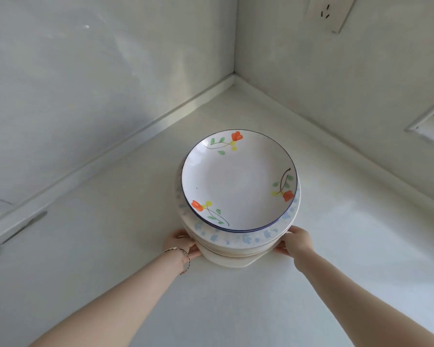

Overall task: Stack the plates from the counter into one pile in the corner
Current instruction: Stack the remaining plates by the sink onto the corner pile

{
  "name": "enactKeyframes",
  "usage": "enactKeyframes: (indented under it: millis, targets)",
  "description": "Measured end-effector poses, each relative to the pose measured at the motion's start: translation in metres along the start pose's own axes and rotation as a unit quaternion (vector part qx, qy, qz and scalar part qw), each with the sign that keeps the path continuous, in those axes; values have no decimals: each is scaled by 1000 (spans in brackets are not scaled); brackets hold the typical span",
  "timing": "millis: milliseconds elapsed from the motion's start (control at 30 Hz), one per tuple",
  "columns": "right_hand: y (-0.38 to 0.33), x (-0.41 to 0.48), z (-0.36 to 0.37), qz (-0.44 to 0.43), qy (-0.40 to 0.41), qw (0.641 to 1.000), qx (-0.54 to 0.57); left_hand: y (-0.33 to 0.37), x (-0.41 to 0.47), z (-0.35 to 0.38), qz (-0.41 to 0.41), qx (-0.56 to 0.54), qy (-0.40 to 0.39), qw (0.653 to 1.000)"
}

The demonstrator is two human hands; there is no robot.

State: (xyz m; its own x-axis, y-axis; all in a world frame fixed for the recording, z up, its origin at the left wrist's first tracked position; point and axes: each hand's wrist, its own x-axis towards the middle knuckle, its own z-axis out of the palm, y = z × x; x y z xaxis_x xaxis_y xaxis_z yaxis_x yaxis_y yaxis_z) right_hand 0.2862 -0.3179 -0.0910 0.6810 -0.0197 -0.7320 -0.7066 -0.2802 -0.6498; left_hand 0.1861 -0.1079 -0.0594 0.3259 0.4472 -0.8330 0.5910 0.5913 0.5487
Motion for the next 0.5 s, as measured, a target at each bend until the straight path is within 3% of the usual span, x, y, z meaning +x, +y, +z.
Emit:
enactKeyframes:
  millis: [500]
  targets:
    - [-158, 128, 28, -24, 29, 998, 56, 155, 106, 101, 66, -16, -41, 997]
